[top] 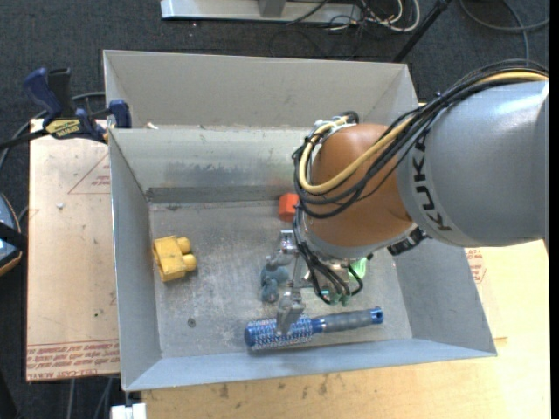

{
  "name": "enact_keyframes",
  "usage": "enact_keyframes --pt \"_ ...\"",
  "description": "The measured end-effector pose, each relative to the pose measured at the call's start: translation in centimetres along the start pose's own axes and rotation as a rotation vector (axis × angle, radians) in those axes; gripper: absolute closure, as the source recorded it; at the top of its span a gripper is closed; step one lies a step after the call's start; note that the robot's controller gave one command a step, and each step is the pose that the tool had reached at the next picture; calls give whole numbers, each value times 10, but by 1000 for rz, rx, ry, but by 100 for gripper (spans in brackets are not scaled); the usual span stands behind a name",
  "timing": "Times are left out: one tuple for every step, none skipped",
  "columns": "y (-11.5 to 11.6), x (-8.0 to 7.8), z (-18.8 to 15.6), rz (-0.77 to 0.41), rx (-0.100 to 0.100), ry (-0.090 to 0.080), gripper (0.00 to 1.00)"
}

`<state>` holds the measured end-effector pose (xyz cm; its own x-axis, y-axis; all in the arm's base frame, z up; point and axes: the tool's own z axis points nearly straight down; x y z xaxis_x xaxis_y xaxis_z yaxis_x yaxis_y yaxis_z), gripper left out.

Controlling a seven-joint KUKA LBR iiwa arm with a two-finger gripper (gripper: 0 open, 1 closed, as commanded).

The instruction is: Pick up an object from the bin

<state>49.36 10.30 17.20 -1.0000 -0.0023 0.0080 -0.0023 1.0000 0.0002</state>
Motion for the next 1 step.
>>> enact_keyframes --pt "-45 3 96 -171 -4 -32 0"
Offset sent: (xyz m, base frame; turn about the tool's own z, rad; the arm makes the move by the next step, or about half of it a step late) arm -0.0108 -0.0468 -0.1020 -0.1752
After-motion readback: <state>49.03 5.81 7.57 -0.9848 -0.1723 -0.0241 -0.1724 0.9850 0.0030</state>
